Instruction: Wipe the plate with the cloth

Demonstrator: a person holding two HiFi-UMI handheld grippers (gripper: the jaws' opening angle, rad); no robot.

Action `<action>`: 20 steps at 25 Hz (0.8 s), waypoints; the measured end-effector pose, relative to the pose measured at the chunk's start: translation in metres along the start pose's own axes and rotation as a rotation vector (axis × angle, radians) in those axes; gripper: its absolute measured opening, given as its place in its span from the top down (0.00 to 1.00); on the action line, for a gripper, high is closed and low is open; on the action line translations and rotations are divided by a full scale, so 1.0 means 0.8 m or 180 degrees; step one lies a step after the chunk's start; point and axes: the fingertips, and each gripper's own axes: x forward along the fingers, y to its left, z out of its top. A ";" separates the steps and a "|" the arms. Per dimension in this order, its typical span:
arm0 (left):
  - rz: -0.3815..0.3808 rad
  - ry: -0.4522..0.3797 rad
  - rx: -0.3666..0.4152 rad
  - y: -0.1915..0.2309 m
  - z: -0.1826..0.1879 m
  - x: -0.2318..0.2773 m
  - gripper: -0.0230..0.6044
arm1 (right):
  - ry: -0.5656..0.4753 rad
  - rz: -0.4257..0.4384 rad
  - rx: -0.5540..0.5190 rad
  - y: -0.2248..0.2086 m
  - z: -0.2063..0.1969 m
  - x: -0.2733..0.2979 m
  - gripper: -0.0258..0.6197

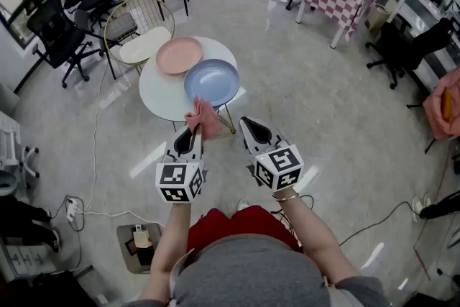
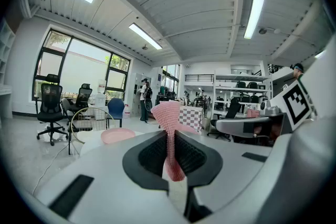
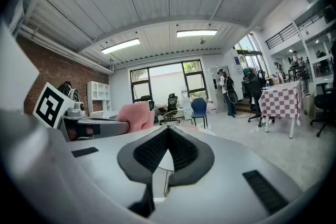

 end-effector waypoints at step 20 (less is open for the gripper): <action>0.0078 -0.0034 -0.0036 -0.036 0.002 0.005 0.91 | -0.0032 0.0054 0.0191 -0.038 -0.002 -0.027 0.91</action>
